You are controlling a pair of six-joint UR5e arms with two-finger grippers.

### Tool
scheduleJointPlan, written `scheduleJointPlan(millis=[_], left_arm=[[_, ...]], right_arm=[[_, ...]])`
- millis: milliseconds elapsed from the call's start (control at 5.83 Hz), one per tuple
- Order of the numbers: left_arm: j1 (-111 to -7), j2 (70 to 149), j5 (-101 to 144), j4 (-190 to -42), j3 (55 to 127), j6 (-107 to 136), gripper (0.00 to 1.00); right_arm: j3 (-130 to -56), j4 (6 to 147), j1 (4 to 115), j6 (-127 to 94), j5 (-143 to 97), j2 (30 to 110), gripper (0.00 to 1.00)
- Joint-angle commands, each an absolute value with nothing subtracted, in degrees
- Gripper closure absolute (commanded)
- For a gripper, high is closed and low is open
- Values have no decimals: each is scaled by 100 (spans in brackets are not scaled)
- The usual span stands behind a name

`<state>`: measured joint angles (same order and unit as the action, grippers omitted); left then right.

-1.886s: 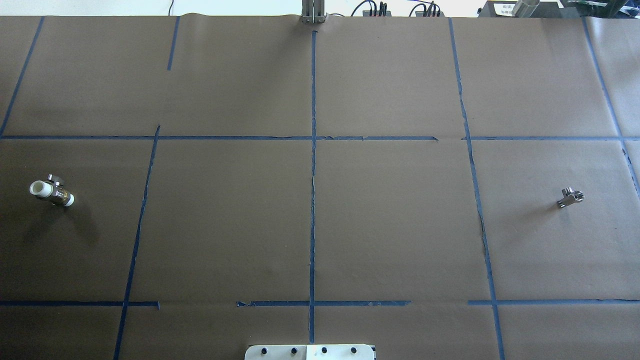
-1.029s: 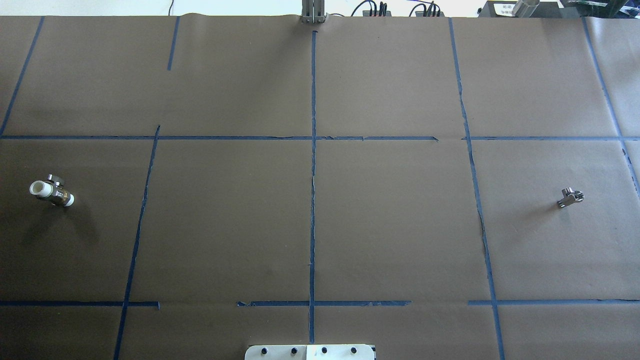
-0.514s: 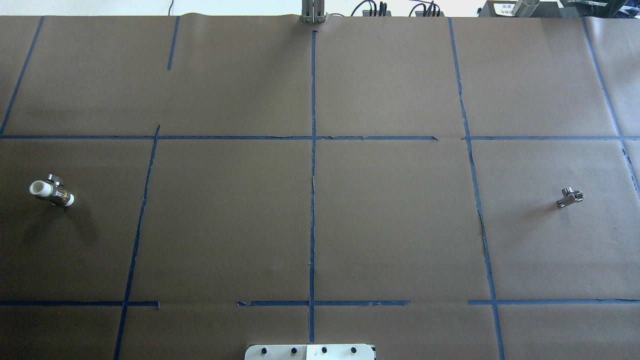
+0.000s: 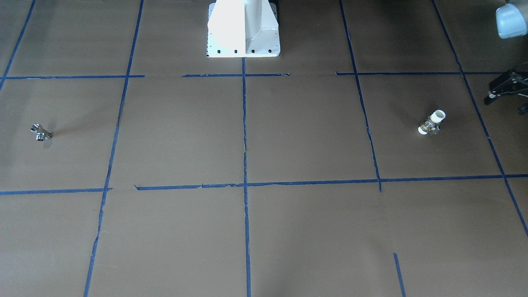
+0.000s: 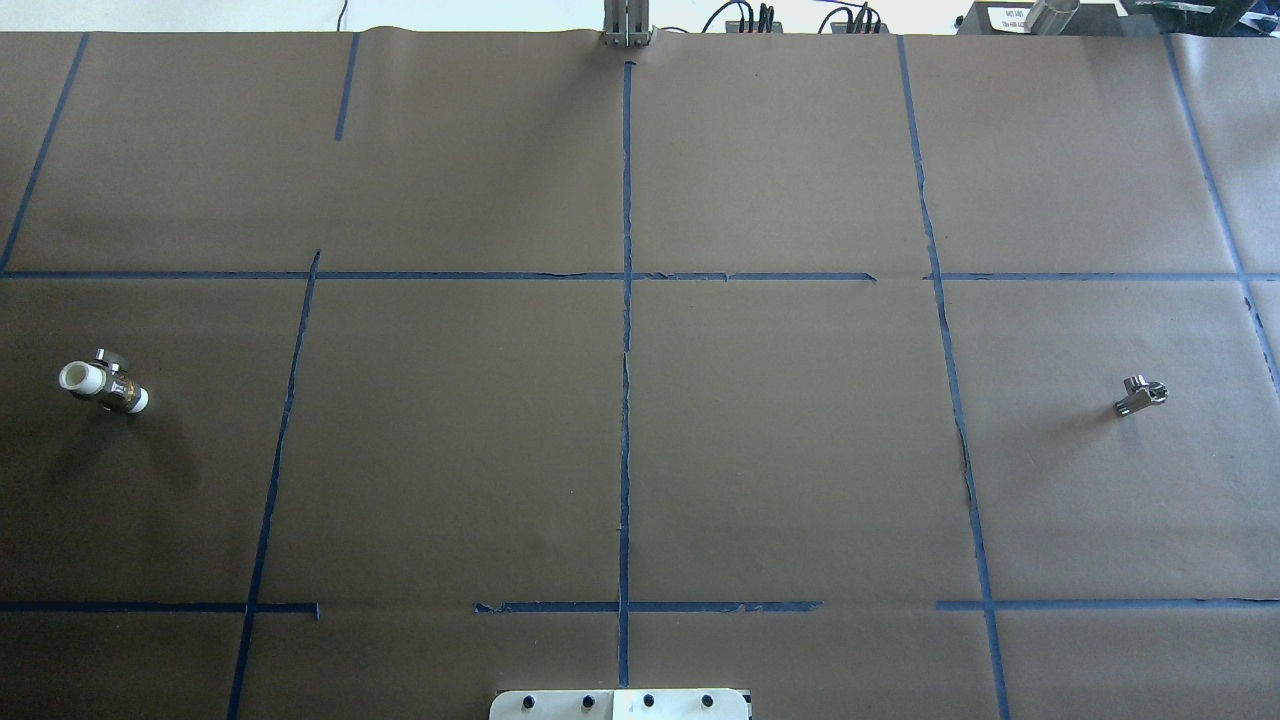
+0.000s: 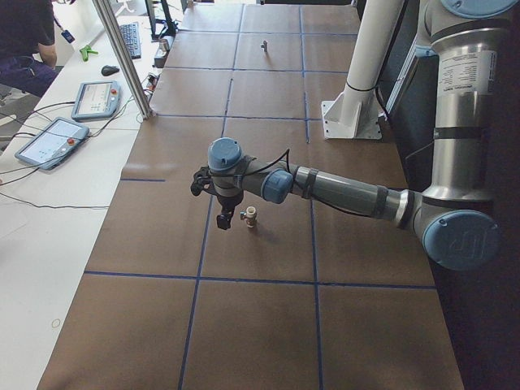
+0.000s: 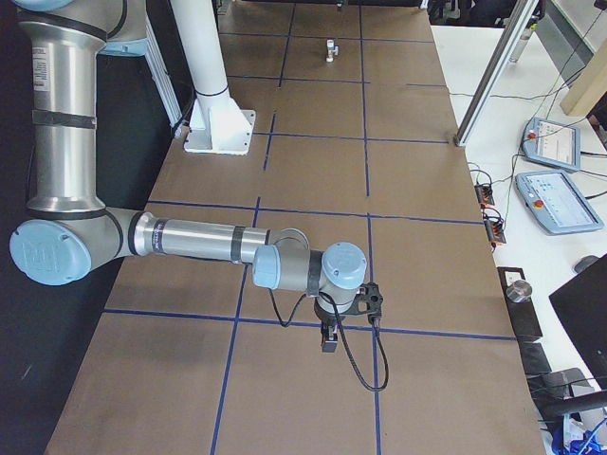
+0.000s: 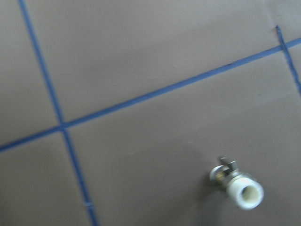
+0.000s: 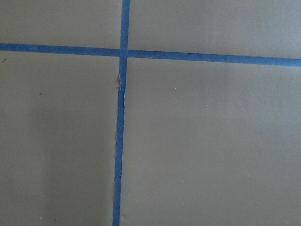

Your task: Assemble PPR valve and pipe with both arms

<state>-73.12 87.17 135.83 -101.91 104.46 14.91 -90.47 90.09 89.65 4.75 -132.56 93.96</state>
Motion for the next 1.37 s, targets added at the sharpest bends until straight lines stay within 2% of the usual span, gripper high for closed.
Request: scheduleJointPlan(millis=[0, 343, 1200], left_arm=[[-6237, 8692, 12897, -11115, 10381, 3368, 0], [-5785, 8692, 12543, -11355, 10327, 3805, 0], [-5669, 8552, 12542, -11355, 10292, 3762, 0]], right_arm=[[-9035, 9009, 8965, 475, -13254, 9396, 0], [-9035, 9009, 8956, 475, -13254, 9396, 0], [-8991, 9009, 8938, 475, -13254, 9396, 0]])
